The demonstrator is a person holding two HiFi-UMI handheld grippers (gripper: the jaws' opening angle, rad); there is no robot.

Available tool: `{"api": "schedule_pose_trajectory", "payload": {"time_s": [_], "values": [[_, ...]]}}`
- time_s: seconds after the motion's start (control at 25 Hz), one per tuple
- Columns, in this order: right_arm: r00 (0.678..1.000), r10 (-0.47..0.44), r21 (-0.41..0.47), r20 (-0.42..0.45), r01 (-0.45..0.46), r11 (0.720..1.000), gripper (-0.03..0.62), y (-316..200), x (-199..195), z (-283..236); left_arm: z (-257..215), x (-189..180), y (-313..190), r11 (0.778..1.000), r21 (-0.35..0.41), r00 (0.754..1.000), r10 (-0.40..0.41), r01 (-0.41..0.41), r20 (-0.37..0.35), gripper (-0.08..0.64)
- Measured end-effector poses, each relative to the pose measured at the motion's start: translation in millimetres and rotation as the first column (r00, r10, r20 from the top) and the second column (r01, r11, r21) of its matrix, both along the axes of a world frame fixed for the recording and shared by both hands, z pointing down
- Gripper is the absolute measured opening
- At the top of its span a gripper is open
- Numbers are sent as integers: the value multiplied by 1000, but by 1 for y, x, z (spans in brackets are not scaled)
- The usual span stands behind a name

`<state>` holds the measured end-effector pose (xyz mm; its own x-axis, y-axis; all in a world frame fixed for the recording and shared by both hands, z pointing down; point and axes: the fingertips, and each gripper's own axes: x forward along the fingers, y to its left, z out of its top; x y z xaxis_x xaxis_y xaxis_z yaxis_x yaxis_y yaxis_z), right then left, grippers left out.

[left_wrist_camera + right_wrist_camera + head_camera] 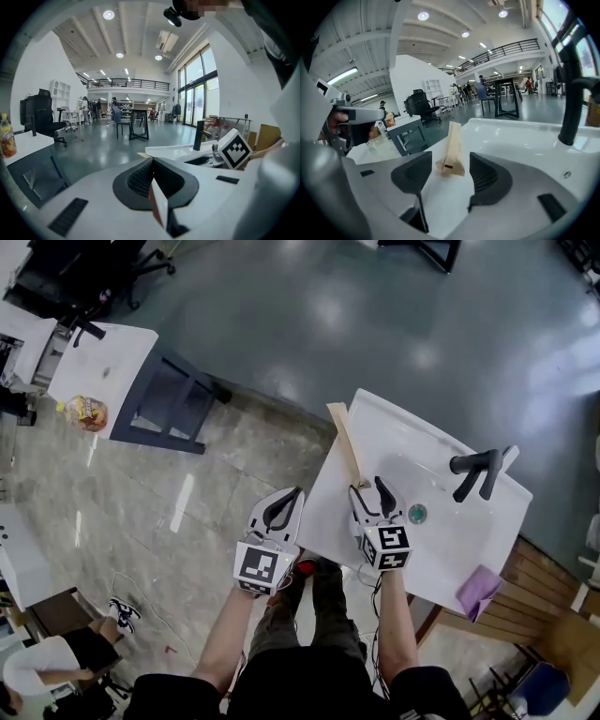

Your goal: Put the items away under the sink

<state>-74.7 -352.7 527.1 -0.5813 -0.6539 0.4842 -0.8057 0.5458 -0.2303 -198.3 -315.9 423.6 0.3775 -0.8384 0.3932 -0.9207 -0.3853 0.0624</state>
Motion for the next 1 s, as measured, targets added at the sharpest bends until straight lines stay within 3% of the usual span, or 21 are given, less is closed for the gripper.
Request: {"api": "schedule_pose_trajectory", "payload": {"time_s": [0.24,0.6,0.68,0.76,1.0], "values": [[1000,-12,-46,-11,12,999,252,-5,-4,19,11,-3,0,1000,-21,1000,-16,16,-3,6],[999,-16,-19,-48,16,1000,209,-7,-5,20,15,-9,3,999,-31,1000,-26,26,-2,6],[998,-7,-2,-63,7,1000,132,-7,-4,18,14,-10,4,999,-30,1000,-26,26,-4,6],[997,1,9,-74,0,1000,97,-7,-2,17,13,-10,5,999,-29,1000,-26,26,-7,6],[995,-7,27,-96,10,1000,61,-5,-1,16,11,-12,8,999,-26,1000,-23,23,-5,6]]}}
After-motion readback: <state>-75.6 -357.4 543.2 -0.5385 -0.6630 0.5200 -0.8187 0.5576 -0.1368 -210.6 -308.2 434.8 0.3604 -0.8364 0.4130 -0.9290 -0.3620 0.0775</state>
